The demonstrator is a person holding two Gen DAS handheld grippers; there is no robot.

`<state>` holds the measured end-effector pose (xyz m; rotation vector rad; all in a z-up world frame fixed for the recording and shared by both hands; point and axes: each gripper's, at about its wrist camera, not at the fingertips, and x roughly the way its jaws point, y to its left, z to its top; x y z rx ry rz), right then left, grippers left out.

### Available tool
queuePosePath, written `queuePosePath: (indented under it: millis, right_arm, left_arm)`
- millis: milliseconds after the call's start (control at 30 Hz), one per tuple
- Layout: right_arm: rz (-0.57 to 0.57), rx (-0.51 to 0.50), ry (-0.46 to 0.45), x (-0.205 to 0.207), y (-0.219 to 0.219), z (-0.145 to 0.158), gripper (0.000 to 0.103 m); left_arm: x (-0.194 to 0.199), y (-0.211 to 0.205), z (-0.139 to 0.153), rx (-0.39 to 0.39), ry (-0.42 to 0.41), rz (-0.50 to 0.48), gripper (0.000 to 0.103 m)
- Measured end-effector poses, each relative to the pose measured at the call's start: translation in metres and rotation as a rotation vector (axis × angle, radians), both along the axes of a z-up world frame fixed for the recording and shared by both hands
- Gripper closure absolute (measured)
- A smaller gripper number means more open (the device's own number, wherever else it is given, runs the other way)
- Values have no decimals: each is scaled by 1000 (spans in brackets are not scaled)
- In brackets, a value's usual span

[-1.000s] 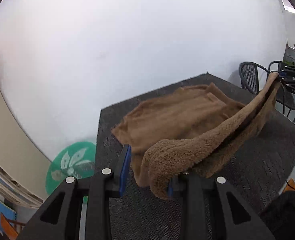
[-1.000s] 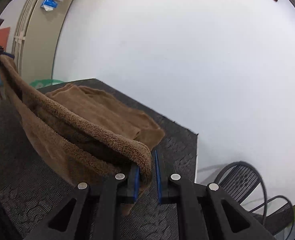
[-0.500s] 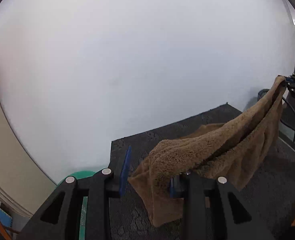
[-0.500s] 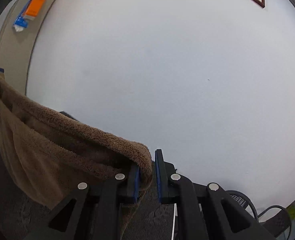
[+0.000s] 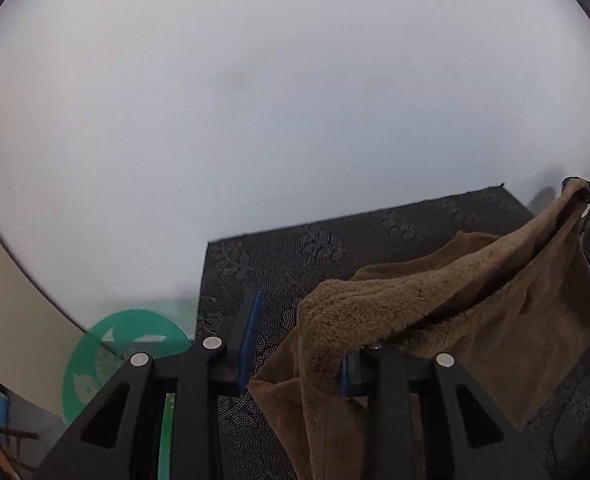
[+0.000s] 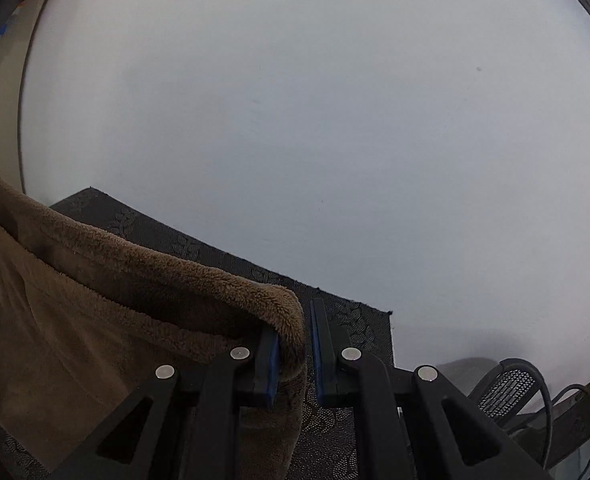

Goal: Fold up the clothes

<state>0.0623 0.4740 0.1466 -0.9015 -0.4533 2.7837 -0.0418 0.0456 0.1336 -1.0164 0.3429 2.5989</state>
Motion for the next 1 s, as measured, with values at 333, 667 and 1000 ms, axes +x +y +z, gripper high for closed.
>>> queuePosePath:
  millis: [333, 667, 1000]
  right_arm:
    - [-45, -75, -211, -89, 14, -93, 91]
    - [-36, -310, -260, -100, 48, -127, 51]
    - [36, -397, -169, -60, 64, -96, 39]
  left_arm:
    - [-78, 26, -94, -49, -212, 63, 53]
    - [-111, 14, -125, 109, -349, 121, 23]
    - [-89, -12, -104, 340, -356, 101, 21]
